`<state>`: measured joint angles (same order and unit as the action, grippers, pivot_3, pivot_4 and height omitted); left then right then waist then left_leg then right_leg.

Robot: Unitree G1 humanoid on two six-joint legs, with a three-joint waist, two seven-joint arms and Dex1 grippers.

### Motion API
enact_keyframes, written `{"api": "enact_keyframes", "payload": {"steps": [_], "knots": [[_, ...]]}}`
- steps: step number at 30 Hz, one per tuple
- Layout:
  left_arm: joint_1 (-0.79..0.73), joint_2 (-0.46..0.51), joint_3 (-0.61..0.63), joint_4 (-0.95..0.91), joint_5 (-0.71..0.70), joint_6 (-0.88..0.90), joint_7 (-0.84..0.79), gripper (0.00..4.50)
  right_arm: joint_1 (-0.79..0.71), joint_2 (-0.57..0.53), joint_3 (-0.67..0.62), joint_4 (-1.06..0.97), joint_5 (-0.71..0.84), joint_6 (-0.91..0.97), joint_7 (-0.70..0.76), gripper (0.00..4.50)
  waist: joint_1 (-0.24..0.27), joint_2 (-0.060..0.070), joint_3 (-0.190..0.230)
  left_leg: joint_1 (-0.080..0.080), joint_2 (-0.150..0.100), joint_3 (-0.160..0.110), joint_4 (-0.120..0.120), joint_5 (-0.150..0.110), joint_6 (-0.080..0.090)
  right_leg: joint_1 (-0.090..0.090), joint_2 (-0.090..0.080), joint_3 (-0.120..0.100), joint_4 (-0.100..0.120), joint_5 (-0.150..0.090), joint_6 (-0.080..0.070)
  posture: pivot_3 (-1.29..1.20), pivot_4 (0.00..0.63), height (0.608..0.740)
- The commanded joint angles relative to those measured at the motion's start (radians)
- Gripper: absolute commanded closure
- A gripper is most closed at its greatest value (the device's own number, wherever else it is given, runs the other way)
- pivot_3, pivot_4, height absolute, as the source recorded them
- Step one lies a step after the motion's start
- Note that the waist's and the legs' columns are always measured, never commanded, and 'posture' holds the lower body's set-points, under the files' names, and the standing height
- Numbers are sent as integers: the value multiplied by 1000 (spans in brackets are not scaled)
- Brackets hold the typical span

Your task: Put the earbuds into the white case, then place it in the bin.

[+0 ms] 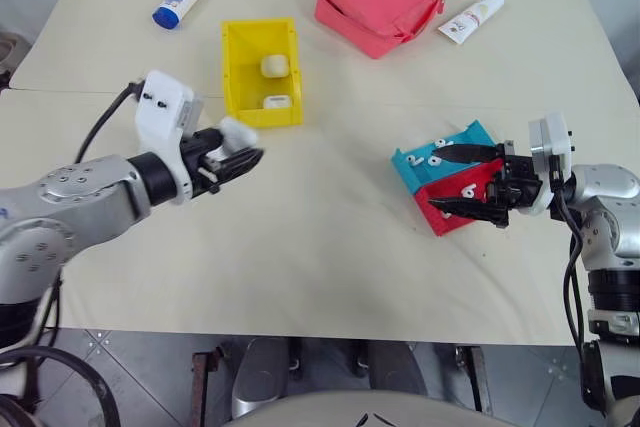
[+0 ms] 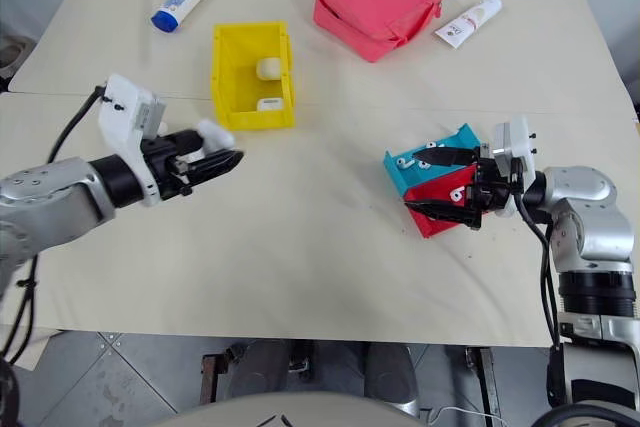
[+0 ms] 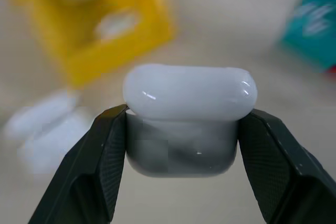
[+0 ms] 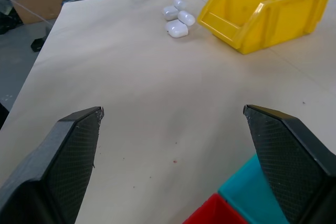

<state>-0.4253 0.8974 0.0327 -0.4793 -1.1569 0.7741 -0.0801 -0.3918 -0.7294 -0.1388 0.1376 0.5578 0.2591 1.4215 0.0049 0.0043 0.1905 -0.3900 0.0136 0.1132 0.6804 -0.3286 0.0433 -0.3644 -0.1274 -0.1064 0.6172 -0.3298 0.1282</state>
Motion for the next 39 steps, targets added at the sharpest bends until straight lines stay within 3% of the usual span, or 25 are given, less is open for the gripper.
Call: {"api": "enact_keyframes", "payload": {"steps": [1,8,16,20,24,33,39], "knots": [[-71,-112,-5,27,148,-210,-243,1692,38,-5,-47,-71,3,-23,-54,0,3,0,0,0,0,1,0,0,0,-1,0,1,0,0,0,0,150,740],[-234,-318,-101,290,382,-482,-690,1692,163,-13,-100,-206,12,-17,-161,0,21,0,0,-1,0,7,1,0,1,-6,0,3,4,0,1,0,150,740],[-357,-479,-179,590,572,-613,-903,1692,337,-23,-167,-341,21,-7,-235,0,22,-1,0,-3,0,7,1,1,3,-8,-1,2,5,1,1,0,150,740],[-312,-593,-201,593,591,-649,-930,1692,398,-21,-198,-404,31,23,-292,0,22,-1,1,-5,-1,6,2,0,4,-8,-2,2,5,1,2,0,150,740],[-235,-648,-234,531,620,-649,-938,1692,442,-35,-235,-439,22,38,-341,0,20,-1,1,-5,0,5,2,1,5,-9,-3,1,5,1,2,0,150,740],[-93,-661,-299,382,675,-605,-930,1692,544,-191,-323,-546,-70,244,-498,0,21,-1,0,-5,0,5,3,1,5,-8,-4,1,5,1,2,0,150,740],[-57,-677,-309,347,693,-602,-920,1692,580,-323,-342,-606,-90,383,-492,0,21,-1,0,-5,0,3,3,1,6,-7,-4,1,5,1,2,0,150,740]]}}
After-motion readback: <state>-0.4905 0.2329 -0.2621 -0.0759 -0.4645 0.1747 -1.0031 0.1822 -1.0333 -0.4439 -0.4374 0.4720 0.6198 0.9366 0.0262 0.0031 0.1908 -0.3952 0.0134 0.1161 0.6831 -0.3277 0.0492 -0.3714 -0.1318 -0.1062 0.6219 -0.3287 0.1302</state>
